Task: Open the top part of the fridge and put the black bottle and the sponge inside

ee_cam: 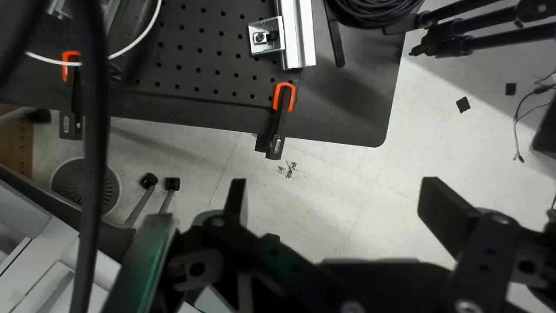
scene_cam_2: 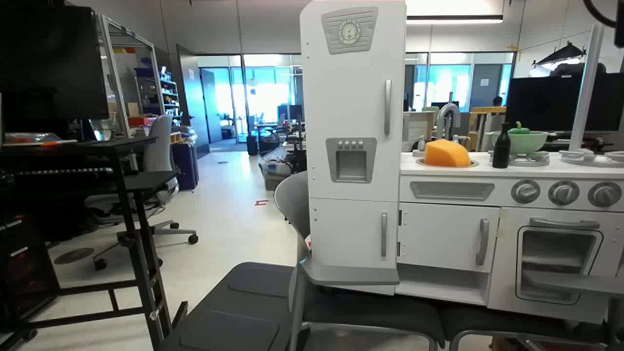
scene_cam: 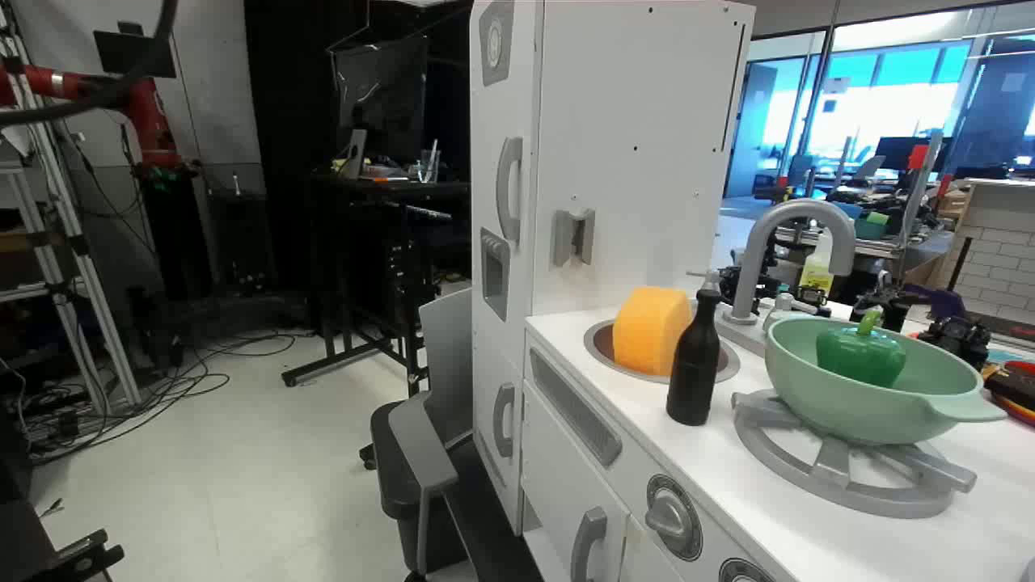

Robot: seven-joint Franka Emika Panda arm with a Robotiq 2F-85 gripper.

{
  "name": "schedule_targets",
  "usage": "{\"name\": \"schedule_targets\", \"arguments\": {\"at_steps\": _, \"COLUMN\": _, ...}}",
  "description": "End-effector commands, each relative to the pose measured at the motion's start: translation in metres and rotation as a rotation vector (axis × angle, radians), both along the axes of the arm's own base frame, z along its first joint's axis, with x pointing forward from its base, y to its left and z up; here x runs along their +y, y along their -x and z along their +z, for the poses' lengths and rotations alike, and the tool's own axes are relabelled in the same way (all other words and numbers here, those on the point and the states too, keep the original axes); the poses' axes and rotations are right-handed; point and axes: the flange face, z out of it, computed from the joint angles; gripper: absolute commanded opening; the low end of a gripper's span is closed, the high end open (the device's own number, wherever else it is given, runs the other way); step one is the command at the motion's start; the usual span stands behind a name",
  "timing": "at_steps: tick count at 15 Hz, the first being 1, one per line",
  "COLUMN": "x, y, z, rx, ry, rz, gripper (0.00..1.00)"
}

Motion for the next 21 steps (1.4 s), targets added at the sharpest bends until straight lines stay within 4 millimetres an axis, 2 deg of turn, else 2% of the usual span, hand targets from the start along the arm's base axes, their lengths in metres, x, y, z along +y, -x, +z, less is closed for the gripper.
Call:
{"name": "schedule_targets", "arguments": {"at_steps": 1, "x": 0.000, "y": 0.000, "z": 0.000, "rx": 0.000, "ry": 0.000, "rz": 0.000, "gripper": 1.00}}
{"name": "schedule_targets", "arguments": {"at_steps": 7, "x": 0.000, "y": 0.000, "z": 0.000, "rx": 0.000, "ry": 0.000, "rz": 0.000, "gripper": 1.00}}
{"name": "schedule_targets", "arguments": {"at_steps": 10, "x": -0.011, "y": -0.016, "z": 0.013, "rx": -0.028, "ry": 0.020, "rz": -0.073, "gripper": 1.00}}
{"name": "schedule_targets", "arguments": {"at_steps": 12, "x": -0.019, "y": -0.036, "z": 0.022, "rx": -0.060, "ry": 0.025, "rz": -0.115, "gripper": 1.00}}
{"name": "schedule_targets", "arguments": {"at_steps": 14, "x": -0.025, "y": -0.063, "z": 0.039, "rx": -0.115, "ry": 0.046, "rz": -0.173, "gripper": 1.00}}
{"name": "schedule_targets", "arguments": {"at_steps": 16, "x": -0.028, "y": -0.094, "z": 0.046, "rx": -0.183, "ry": 0.080, "rz": -0.230, "gripper": 1.00}}
{"name": "schedule_targets", "arguments": {"at_steps": 17, "x": -0.021, "y": -0.116, "z": 0.044, "rx": -0.219, "ry": 0.103, "rz": -0.254, "gripper": 1.00}}
{"name": "schedule_targets", "arguments": {"at_steps": 19, "x": -0.014, "y": -0.144, "z": 0.041, "rx": -0.278, "ry": 0.153, "rz": -0.295, "gripper": 1.00}}
{"name": "schedule_targets", "arguments": {"at_steps": 20, "x": -0.004, "y": -0.158, "z": 0.040, "rx": -0.301, "ry": 0.182, "rz": -0.316, "gripper": 1.00}}
{"name": "schedule_targets", "arguments": {"at_steps": 21, "x": -0.001, "y": -0.169, "z": 0.034, "rx": -0.324, "ry": 0.206, "rz": -0.341, "gripper": 1.00}}
